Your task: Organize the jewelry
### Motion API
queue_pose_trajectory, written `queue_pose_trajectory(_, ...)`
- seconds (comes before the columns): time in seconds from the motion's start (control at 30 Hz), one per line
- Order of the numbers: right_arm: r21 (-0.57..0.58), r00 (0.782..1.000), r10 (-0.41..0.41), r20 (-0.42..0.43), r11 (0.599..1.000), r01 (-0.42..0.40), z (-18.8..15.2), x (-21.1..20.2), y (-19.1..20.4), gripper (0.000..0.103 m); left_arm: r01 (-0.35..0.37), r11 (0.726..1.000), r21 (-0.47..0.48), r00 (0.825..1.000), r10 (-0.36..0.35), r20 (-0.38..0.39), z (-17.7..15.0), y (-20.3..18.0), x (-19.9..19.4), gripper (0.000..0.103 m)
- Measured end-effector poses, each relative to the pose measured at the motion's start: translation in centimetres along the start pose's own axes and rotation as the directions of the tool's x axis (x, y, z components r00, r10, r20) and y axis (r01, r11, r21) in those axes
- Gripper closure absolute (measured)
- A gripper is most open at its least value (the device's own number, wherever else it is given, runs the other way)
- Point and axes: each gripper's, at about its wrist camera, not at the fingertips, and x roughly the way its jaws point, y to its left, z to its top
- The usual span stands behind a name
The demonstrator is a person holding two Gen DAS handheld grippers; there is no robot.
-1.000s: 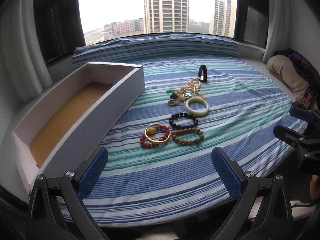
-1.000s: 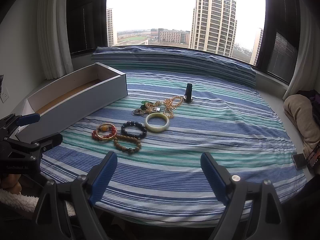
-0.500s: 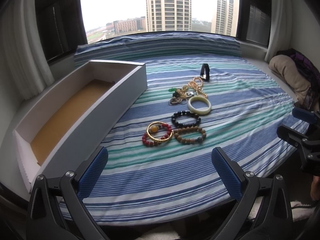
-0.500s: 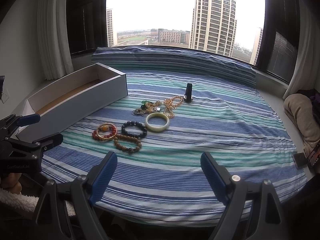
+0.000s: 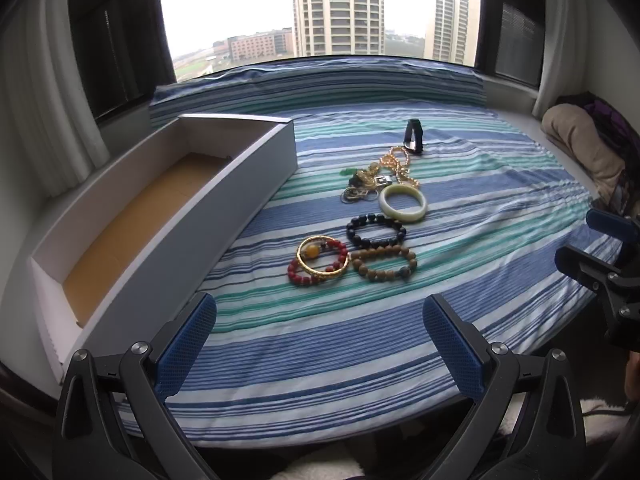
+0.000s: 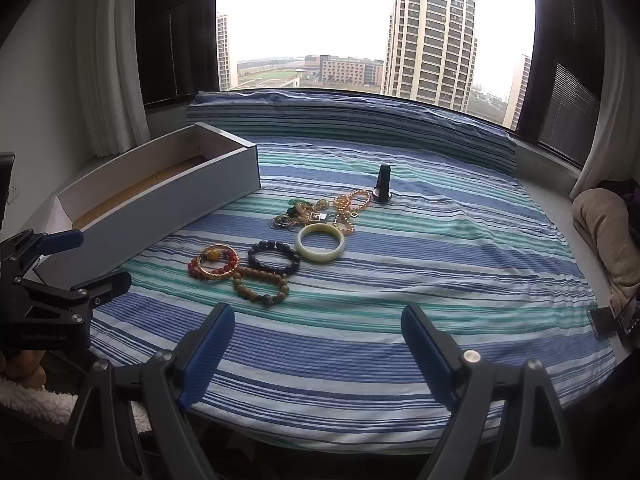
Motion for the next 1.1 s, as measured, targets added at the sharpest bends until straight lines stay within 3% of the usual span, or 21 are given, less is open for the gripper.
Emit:
queue_pose_trajectory(0.17, -0.005, 1.0, 0.002, -0.005, 1.0, -0.002, 0.1, 0.1, 0.2, 0.015, -0.01, 1.0, -0.012, 1.0, 0.01, -0.002, 0.0, 0.5, 0.1, 0.0)
queue_pose_trajectory(0.5, -0.004, 0.999, 0.03, -0.027, 1.0, -0.03, 0.2, 1.1, 0.3, 0.016, 0.076, 0.993, -0.087, 0.992, -0.084, -0.09, -0.5, 2.3, 2.2, 0.0)
queue_pose_trajectory(0.67, 0.0, 0.997, 0.058, -0.057, 0.998, -0.058, 0.4, 2.2, 0.1, 0.015, 0.082, 0.992, -0.093, 0.988, -0.093, -0.123, -0.1, 2.8, 3.4, 0.0)
queue_pose_trajectory(0.97, -0.033, 0.983, 0.07, -0.169, 0.997, -0.076, 0.6, 6.6, -0.4, 0.015, 0.062, 0.997, -0.043, 0.973, -0.07, -0.221, 1.7, 3.7, 8.9, 0.0)
queue_pose_trajectory(1.1, 0.016, 0.972, 0.102, -0.214, 0.995, -0.101, 0.2, 8.3, -1.1, 0.015, 0.101, 0.985, -0.143, 0.954, -0.136, -0.266, 3.3, 5.1, 12.4, 0.001)
